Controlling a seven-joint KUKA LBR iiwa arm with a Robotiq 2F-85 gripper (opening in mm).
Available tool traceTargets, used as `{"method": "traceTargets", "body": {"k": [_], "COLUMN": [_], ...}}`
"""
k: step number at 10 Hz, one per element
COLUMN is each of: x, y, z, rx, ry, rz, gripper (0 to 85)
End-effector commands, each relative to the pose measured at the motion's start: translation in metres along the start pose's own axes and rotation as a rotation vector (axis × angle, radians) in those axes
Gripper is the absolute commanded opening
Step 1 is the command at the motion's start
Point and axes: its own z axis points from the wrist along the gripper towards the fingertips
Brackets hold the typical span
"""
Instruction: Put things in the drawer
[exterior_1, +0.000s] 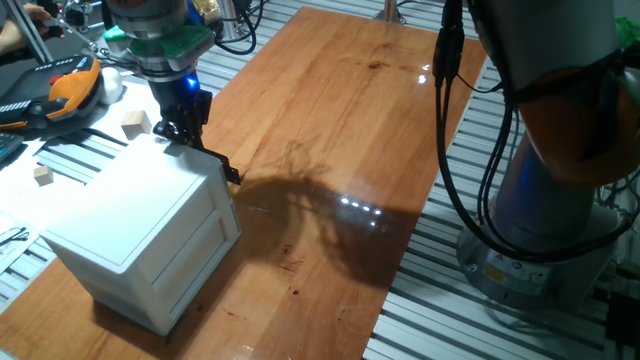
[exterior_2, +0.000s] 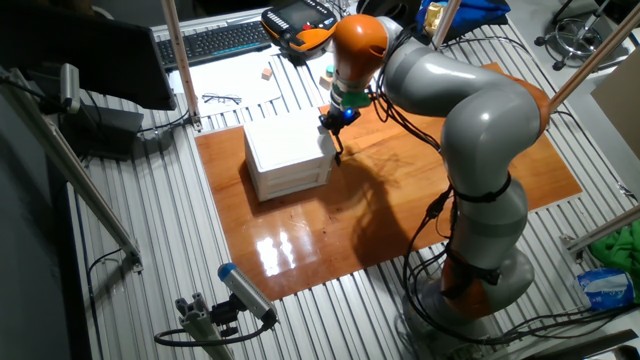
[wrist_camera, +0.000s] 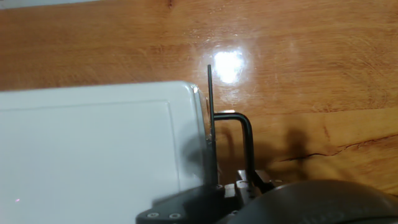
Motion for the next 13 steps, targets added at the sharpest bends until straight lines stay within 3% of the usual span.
{"method": "traceTargets", "body": {"k": [1, 2, 3, 9, 13], "x": [0.0, 0.0, 0.0, -0.002, -0.005], "y": [0.0, 0.0, 0.001, 0.002, -0.002], "z": [0.0, 0.0, 0.0, -0.005, -0.025], "rx": [-0.002, -0.004, -0.005, -0.003, 0.007], "ry": [-0.002, -0.003, -0.005, 0.001, 0.018], "rz": [0.009, 0.014, 0.017, 0.021, 0.022], "gripper": [17.0, 17.0, 34.0, 34.0, 34.0]}}
